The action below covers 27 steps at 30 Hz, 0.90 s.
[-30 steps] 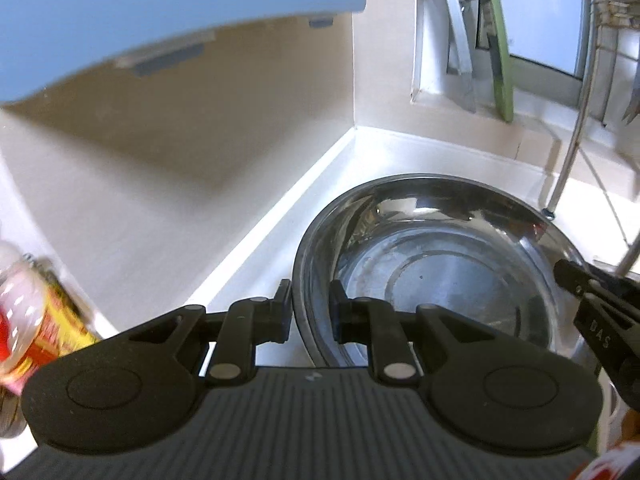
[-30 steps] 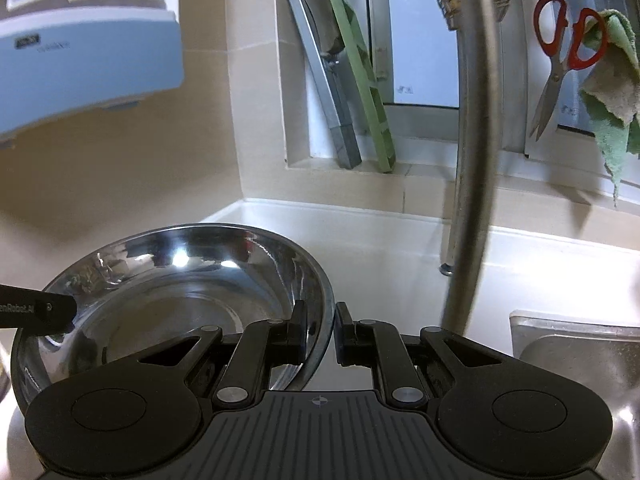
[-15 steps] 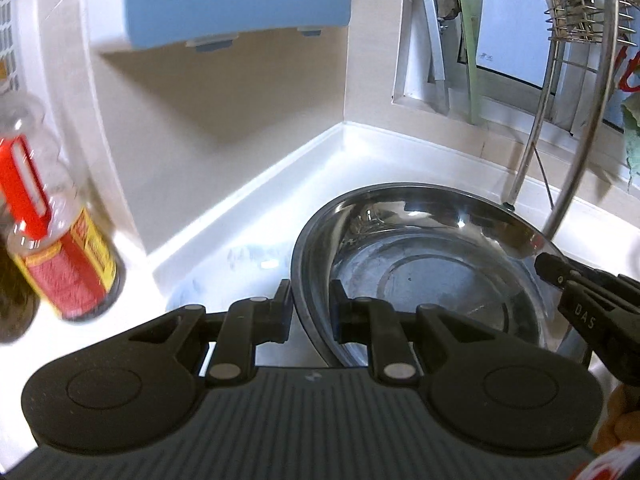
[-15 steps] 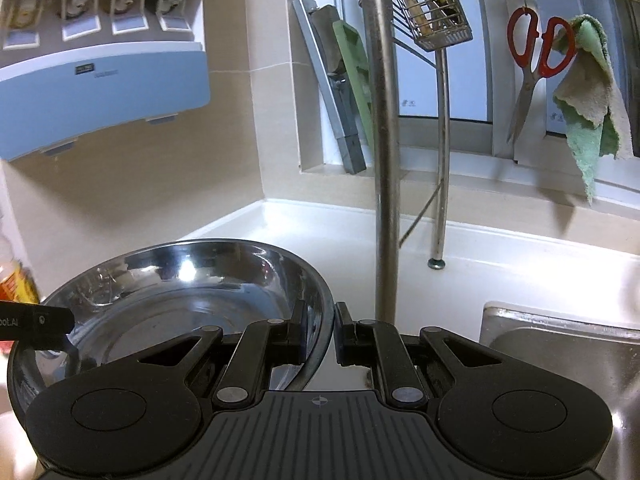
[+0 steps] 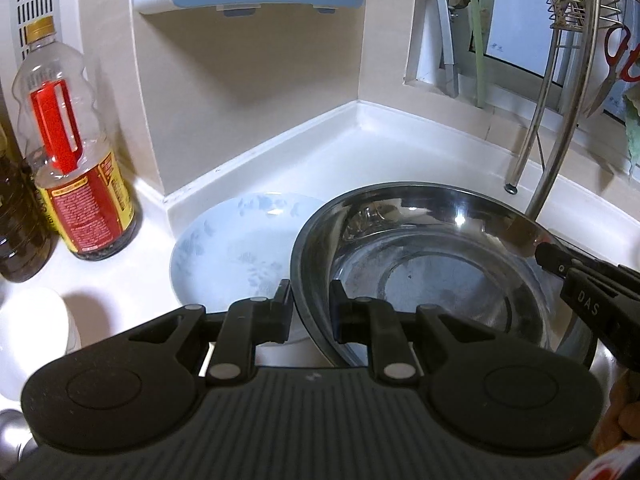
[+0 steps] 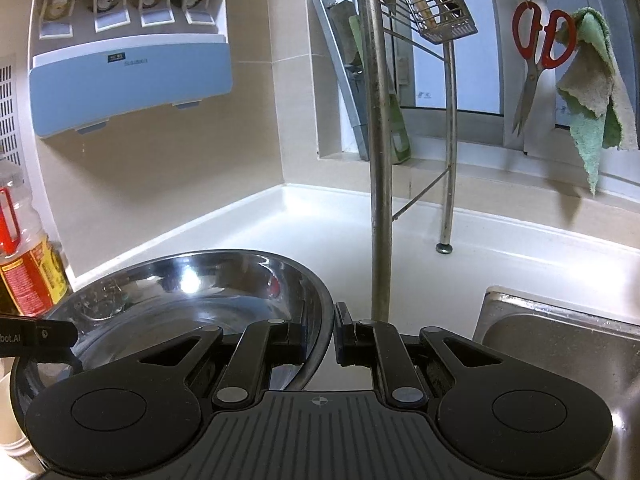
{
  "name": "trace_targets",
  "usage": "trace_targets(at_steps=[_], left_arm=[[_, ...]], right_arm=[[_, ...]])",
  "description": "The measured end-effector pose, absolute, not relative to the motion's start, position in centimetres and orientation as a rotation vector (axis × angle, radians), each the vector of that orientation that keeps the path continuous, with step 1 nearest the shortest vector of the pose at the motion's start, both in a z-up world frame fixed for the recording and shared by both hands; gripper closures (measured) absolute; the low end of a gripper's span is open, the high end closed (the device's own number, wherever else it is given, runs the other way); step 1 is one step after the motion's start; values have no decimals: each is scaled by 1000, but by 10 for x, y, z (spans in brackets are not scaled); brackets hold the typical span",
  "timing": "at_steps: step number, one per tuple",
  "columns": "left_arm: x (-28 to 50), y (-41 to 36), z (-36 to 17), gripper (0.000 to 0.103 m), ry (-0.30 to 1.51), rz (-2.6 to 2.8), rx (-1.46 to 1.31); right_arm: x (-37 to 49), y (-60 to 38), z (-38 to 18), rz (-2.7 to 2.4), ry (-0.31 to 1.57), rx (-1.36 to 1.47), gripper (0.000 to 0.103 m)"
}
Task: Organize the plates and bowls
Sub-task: 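Lift the steel plate with both grippers and carry it over the blue-patterned plate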
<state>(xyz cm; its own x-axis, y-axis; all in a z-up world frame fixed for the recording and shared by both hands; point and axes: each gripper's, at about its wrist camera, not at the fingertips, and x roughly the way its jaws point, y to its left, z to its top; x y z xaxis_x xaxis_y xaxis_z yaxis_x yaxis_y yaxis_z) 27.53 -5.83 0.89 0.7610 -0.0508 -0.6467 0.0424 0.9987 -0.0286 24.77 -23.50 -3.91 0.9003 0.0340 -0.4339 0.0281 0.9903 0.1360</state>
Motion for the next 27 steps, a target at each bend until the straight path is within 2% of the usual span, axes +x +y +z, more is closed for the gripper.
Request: trace_targets(at_steps=[27], left_arm=[[274, -38, 4, 86, 722, 56, -45]], right_arm=[[275, -218, -42, 113, 448, 121, 90]])
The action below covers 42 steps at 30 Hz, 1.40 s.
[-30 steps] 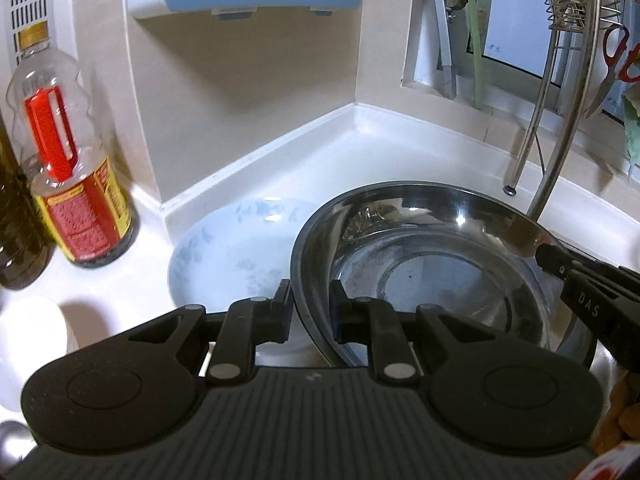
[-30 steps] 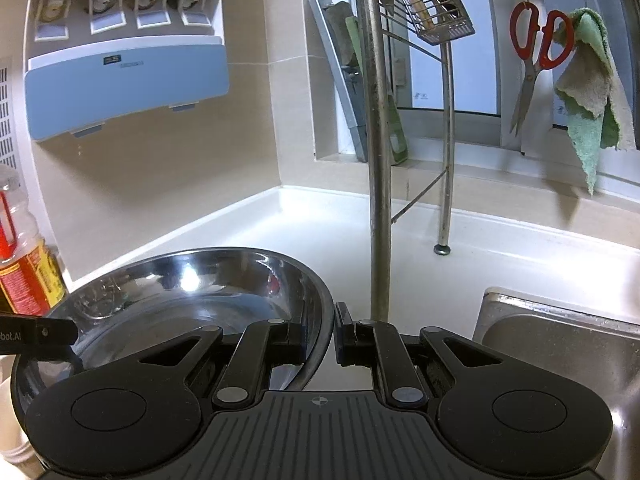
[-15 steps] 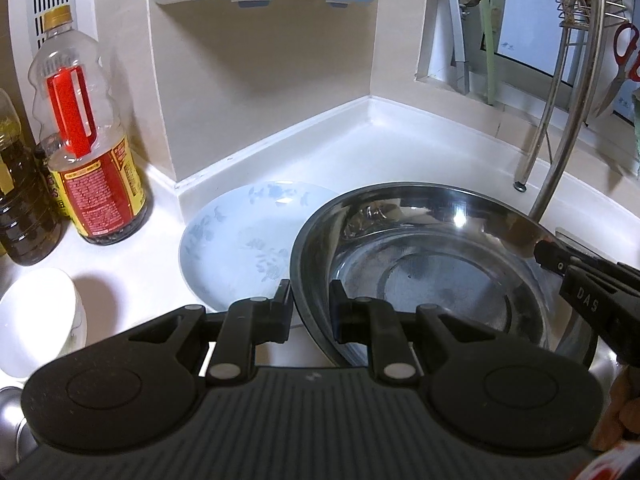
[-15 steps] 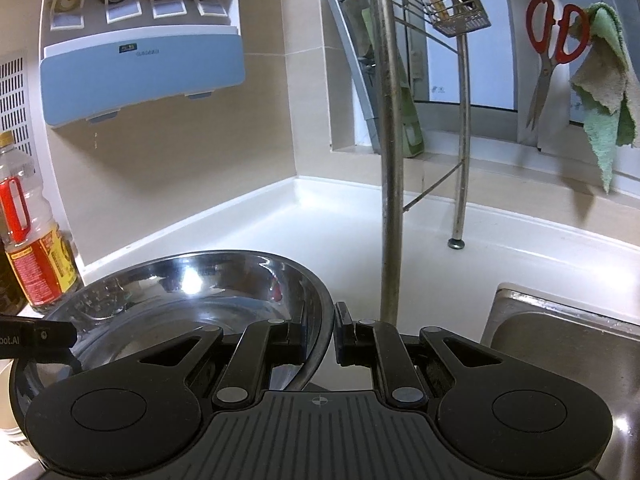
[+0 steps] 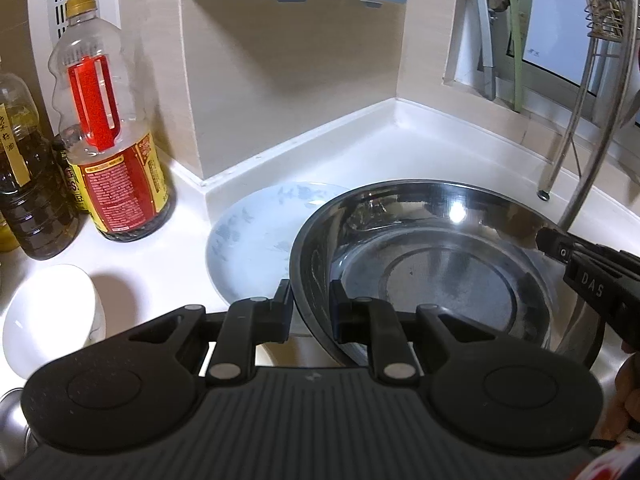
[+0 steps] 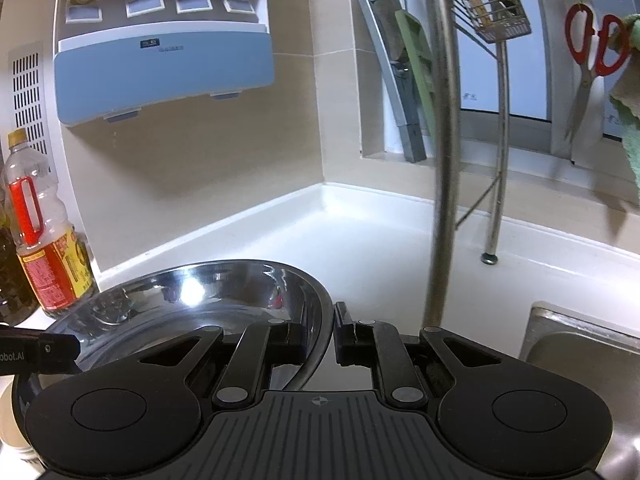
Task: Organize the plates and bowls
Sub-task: 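Lift the steel plate with both grippers and carry it over the blue-patterned plate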
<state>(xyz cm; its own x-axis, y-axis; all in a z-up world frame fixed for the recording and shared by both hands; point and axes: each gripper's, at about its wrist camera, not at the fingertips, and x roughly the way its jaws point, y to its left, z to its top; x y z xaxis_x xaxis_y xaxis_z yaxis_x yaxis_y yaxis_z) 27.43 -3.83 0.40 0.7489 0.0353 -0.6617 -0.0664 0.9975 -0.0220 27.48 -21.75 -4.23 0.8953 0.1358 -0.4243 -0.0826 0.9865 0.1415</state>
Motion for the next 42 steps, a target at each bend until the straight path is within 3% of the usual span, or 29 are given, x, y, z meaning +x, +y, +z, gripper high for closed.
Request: trace_targets(at_steps=[42], left_arm=[[335, 12, -25, 86, 828, 169, -59]], right_arm=[[375, -165, -73, 226, 588, 167, 90]])
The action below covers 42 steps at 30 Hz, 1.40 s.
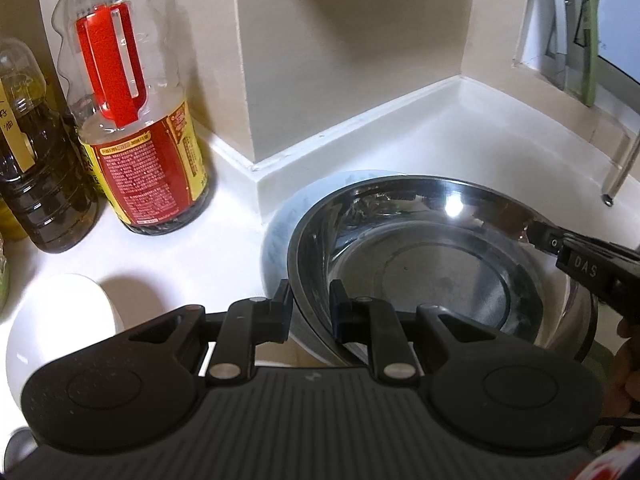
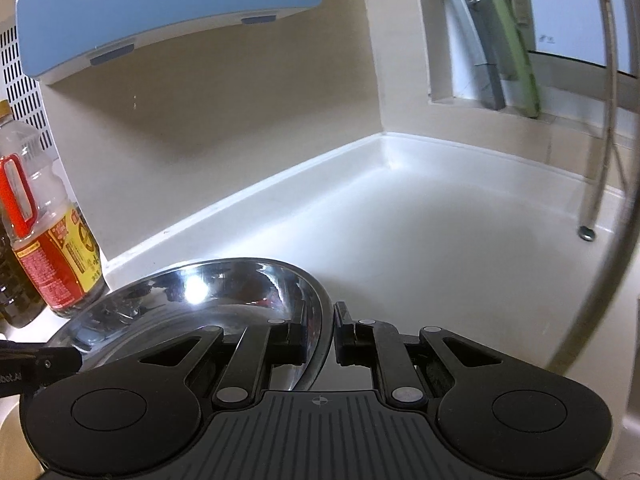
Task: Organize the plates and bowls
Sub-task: 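Lift the steel plate with both grippers and carry it over the blue-patterned plate, then lower the steel plate onto the blue-patterned plate and open both grippers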
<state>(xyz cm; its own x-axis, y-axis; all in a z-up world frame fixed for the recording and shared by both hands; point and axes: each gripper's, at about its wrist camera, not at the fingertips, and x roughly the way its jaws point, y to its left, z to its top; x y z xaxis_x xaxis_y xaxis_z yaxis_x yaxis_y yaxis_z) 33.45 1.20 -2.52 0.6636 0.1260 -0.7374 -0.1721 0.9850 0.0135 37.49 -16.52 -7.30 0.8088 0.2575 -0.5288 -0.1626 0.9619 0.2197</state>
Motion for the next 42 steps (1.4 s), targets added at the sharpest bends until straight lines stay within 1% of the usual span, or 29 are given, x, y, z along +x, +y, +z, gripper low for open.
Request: trace_targets(at_steps=[10, 33, 35, 36, 37, 38, 39, 42], left_arm=[[353, 27, -36, 86, 872, 189, -72], [368, 44, -51, 86, 940, 187, -94], [368, 43, -50, 85, 932, 191, -89], [366, 43, -49, 84, 923, 194, -83], [364, 42, -46, 82, 911, 196, -78], [363, 41, -44, 82, 900, 198, -73], [362, 41, -41, 81, 889, 199, -68], [356, 38, -31, 79, 854, 201, -51]], right_arm=[[398, -151, -81, 242, 603, 178, 90], [413, -143, -96, 279, 683, 203, 90], [412, -143, -94, 289, 681, 191, 86], [410, -143, -93, 293, 678, 185, 75], [408, -144, -92, 294, 671, 186, 58], [406, -145, -90, 290, 664, 190, 50], [404, -146, -88, 285, 655, 197, 46], [397, -149, -82, 294, 647, 195, 46]])
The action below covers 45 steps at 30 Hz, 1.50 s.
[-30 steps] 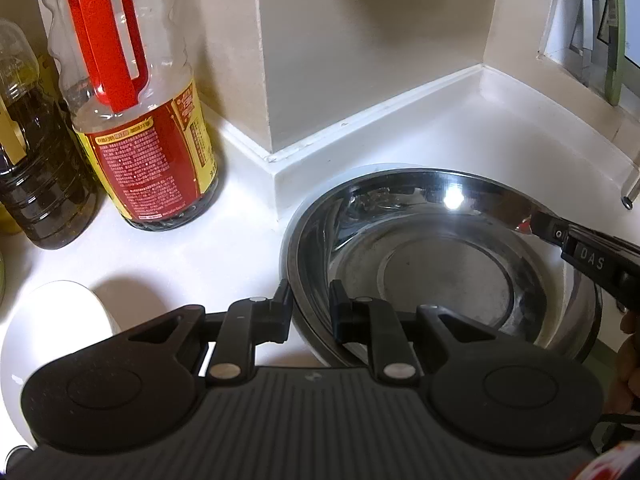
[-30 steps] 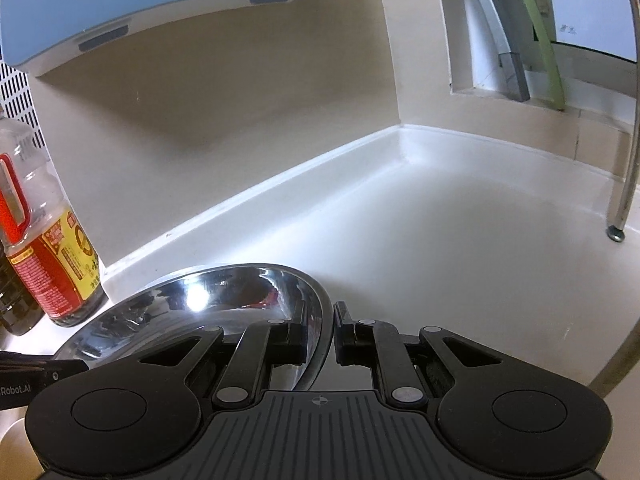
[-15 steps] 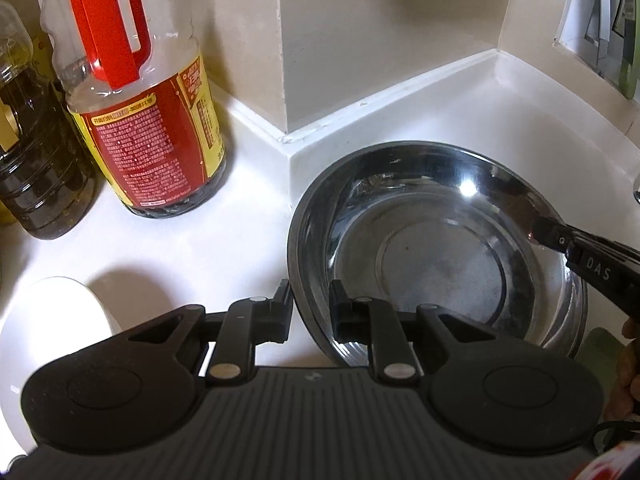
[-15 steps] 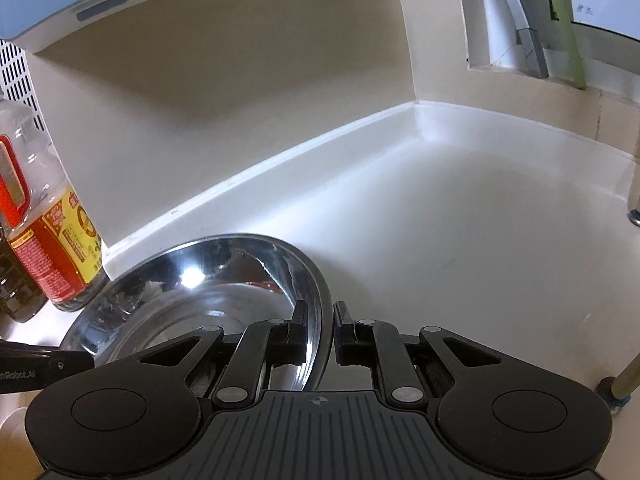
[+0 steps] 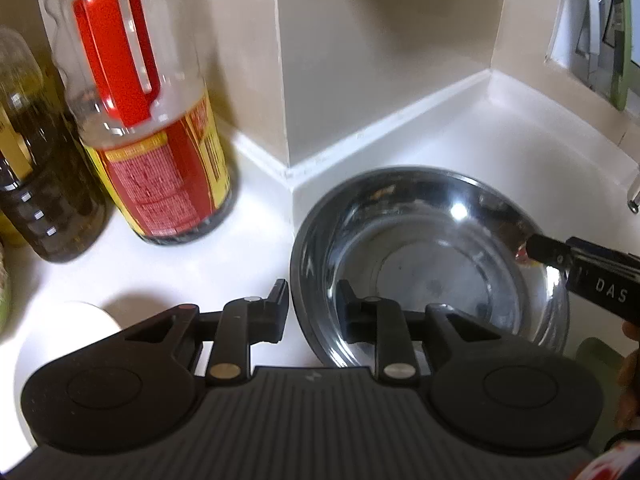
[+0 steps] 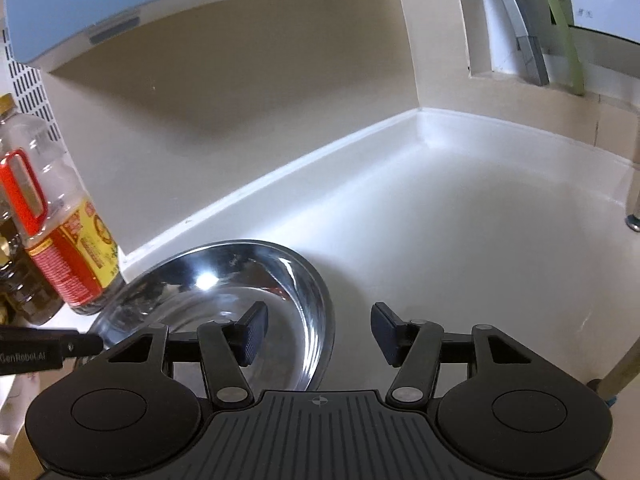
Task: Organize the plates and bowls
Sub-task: 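Lower the steel plate onto the blue-patterned plate and open both grippers, then move both grippers toward the edge of the green square tray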
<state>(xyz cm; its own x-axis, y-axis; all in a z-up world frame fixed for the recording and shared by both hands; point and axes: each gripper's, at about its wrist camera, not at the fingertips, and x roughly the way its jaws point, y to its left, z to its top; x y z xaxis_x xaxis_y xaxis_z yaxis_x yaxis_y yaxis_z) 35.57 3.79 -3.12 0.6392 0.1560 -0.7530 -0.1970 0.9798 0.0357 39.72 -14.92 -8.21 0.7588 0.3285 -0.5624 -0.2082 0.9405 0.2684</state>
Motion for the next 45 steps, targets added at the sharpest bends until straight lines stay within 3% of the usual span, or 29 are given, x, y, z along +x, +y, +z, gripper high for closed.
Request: trace_targets(at_steps=[19, 45], left_arm=[[252, 4, 14, 73, 748, 83, -45], [150, -55, -12, 72, 861, 0, -70]], right_arm=[[295, -187, -43, 366, 629, 189, 46], [171, -237, -54, 389, 774, 192, 45]])
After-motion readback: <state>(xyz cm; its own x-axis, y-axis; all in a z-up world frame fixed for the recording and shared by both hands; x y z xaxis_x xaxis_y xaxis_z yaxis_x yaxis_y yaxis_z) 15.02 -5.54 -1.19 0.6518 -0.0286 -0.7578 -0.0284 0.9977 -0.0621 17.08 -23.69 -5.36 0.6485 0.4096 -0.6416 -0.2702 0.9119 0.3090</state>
